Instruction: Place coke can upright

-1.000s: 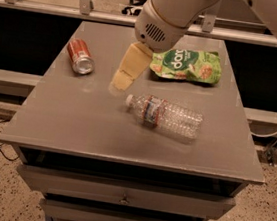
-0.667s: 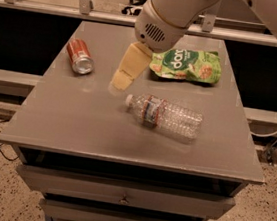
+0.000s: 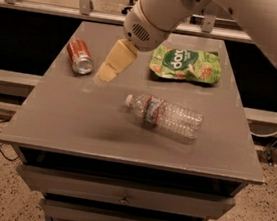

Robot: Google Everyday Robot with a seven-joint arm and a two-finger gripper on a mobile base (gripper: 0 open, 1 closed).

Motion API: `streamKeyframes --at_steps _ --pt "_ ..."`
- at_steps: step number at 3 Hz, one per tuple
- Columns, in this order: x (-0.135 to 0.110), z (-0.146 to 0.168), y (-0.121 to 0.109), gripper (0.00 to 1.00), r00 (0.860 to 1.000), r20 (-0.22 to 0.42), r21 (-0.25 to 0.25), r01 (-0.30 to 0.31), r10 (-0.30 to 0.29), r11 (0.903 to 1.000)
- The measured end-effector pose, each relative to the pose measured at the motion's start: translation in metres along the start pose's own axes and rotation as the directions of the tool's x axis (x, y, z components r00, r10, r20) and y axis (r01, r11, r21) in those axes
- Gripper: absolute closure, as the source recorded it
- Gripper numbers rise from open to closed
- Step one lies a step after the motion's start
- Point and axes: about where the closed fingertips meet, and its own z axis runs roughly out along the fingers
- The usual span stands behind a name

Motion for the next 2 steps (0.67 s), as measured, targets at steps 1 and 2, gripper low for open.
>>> streamKeyframes --at_steps 1,2 --pt "-0.030 0.031 -0.018 0.00 0.999 0.032 0.017 -0.040 0.040 0.9990" --pt "-0.062 0.058 -0.034 0.00 0.994 0.059 0.038 -0.090 0.088 0.9952"
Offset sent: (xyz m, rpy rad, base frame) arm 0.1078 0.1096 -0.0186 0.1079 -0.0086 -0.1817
